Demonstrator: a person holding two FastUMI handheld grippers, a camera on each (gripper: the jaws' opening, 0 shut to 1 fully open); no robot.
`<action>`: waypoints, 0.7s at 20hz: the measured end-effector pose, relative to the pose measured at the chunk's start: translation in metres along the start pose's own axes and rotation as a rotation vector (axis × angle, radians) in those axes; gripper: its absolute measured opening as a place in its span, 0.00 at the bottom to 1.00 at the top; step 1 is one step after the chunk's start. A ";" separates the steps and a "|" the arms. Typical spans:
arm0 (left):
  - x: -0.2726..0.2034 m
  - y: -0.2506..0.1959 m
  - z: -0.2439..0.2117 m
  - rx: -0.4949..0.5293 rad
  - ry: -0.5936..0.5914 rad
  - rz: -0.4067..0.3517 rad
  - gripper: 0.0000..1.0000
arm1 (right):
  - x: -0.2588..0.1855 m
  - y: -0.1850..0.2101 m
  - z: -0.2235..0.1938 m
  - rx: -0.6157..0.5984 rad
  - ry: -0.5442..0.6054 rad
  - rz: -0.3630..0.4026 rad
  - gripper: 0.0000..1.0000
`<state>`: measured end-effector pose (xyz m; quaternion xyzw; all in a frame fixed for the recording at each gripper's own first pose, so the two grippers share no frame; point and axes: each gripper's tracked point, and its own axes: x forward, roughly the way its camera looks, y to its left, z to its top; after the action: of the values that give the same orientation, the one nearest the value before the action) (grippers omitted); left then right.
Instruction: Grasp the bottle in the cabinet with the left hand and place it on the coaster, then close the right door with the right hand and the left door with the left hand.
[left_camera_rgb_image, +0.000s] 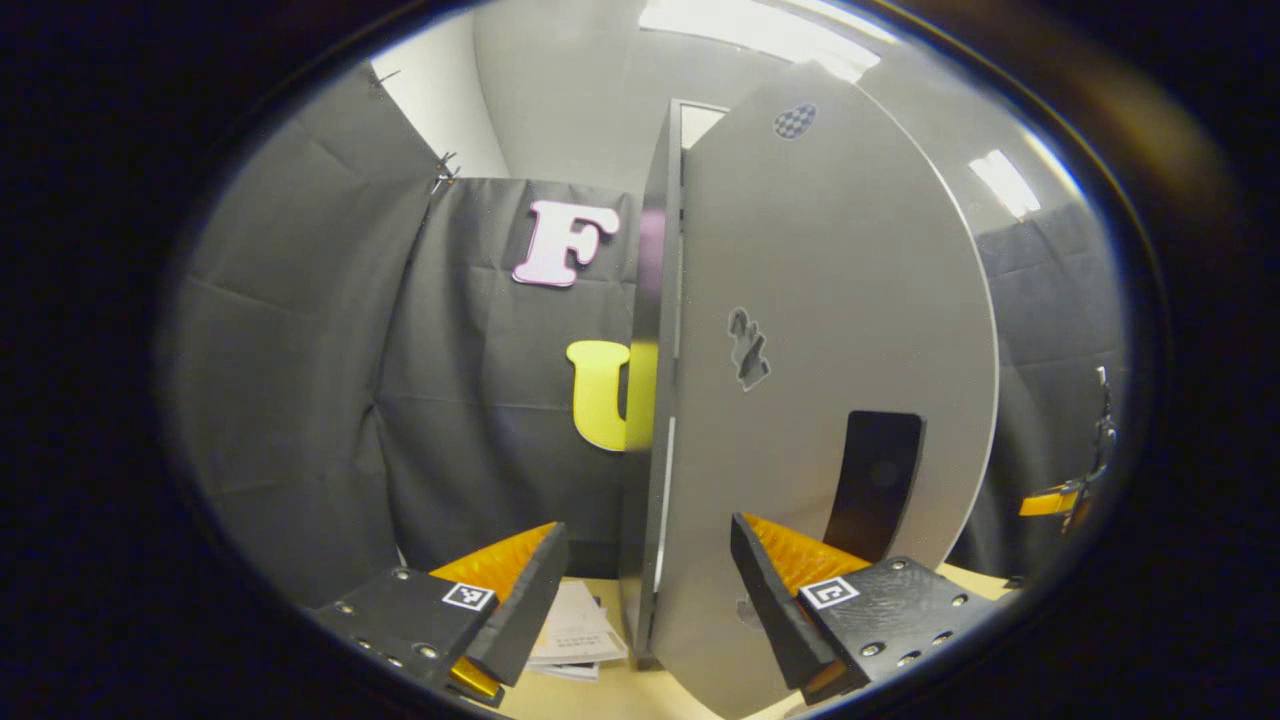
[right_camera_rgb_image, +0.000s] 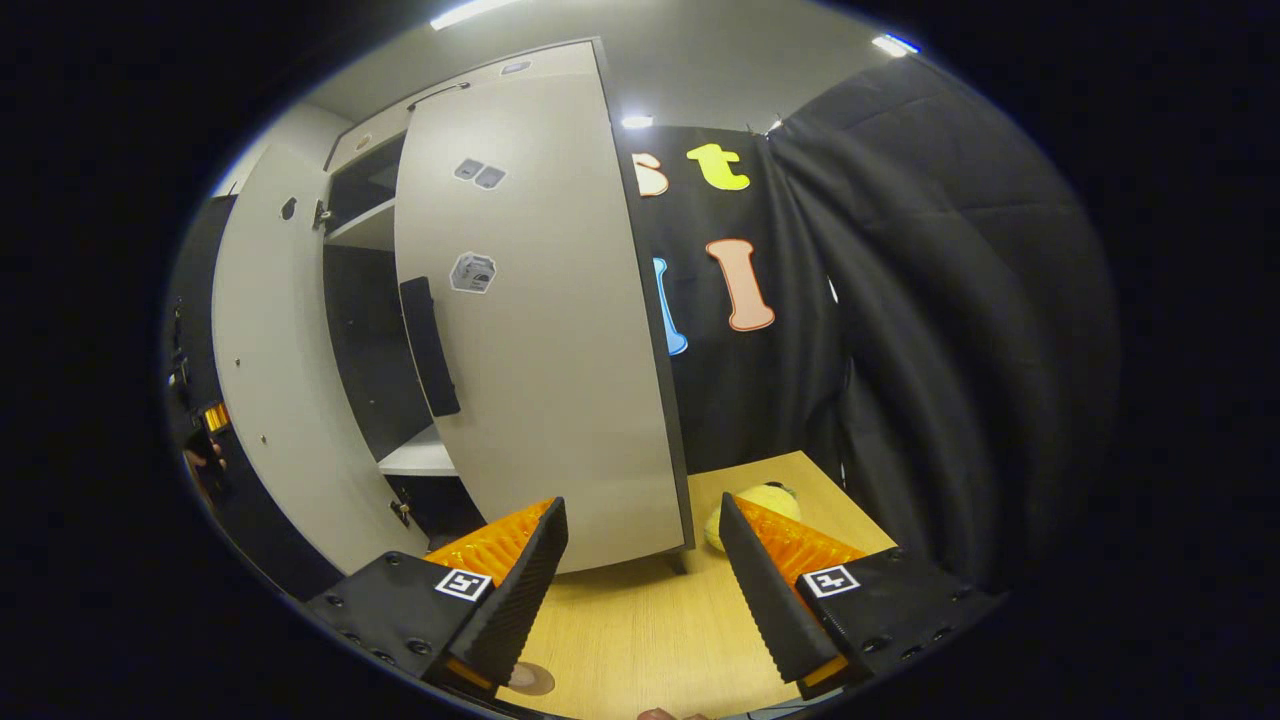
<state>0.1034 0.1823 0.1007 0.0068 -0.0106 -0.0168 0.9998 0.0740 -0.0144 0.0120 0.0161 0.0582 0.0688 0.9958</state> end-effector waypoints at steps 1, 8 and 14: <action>0.002 -0.004 -0.001 -0.017 -0.001 -0.008 1.00 | -0.002 -0.001 -0.002 0.004 0.002 -0.005 0.92; 0.024 -0.047 -0.019 -0.183 0.004 -0.119 0.89 | -0.014 -0.015 -0.011 0.019 0.019 -0.038 0.97; 0.047 -0.100 -0.018 -0.158 0.008 -0.197 0.95 | -0.024 -0.024 -0.013 0.027 0.022 -0.064 0.97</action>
<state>0.1473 0.0808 0.0822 -0.0707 -0.0044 -0.1156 0.9908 0.0522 -0.0411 0.0005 0.0269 0.0708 0.0363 0.9965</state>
